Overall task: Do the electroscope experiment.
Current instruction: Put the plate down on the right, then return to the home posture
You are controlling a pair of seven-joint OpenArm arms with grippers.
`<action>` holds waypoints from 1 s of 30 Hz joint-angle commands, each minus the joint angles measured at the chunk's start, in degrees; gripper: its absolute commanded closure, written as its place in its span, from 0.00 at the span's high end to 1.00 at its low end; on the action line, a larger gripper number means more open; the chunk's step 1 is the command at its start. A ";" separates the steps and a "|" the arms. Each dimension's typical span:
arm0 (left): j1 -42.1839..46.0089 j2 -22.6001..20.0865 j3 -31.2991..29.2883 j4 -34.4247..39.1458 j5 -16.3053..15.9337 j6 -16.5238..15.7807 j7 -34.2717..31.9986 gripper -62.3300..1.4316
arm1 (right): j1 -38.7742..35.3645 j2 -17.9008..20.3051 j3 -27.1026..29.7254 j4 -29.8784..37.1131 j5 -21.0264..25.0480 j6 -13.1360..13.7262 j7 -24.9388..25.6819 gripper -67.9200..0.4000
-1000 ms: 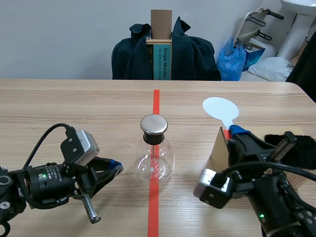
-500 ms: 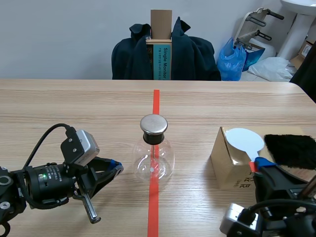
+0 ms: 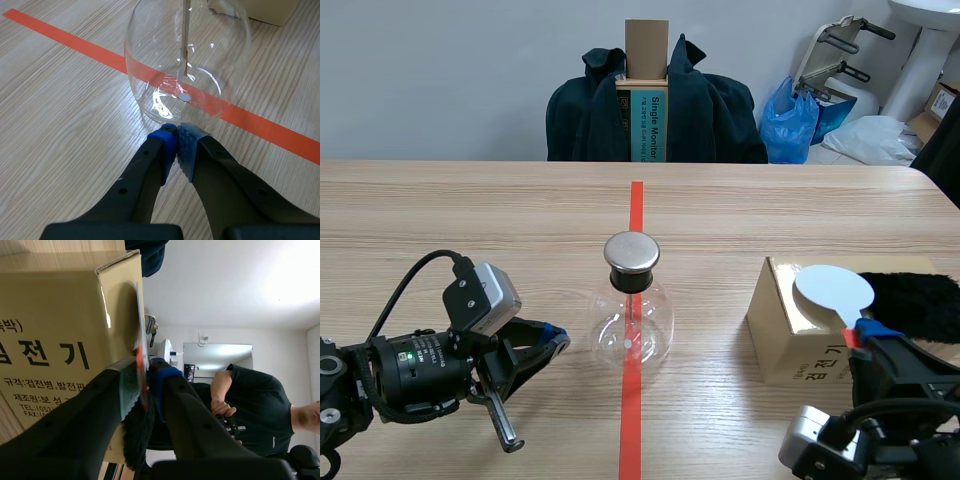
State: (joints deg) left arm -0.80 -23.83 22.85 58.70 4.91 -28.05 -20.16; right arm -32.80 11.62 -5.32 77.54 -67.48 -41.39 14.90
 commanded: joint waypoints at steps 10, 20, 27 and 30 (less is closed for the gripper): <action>0.90 -0.85 -0.48 2.60 -0.79 0.07 -0.81 0.05 | -1.81 0.28 0.13 1.25 1.33 -3.47 0.24 0.73; 12.48 -6.21 -6.32 17.38 -1.25 0.07 -0.72 0.05 | -6.67 3.93 1.97 1.27 9.88 -3.47 5.92 0.88; 26.53 -9.75 -14.53 30.62 -4.28 0.04 -0.31 0.08 | -13.42 13.42 2.03 2.16 34.77 5.25 22.53 0.88; 33.07 -9.86 -18.78 36.06 -4.79 0.00 -0.13 0.34 | -15.56 18.53 2.05 5.86 49.53 8.63 28.83 0.88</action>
State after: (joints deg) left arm 31.44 -33.82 4.40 94.02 0.99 -28.12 -19.59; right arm -48.99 28.27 -3.86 80.07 -19.29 -31.70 42.37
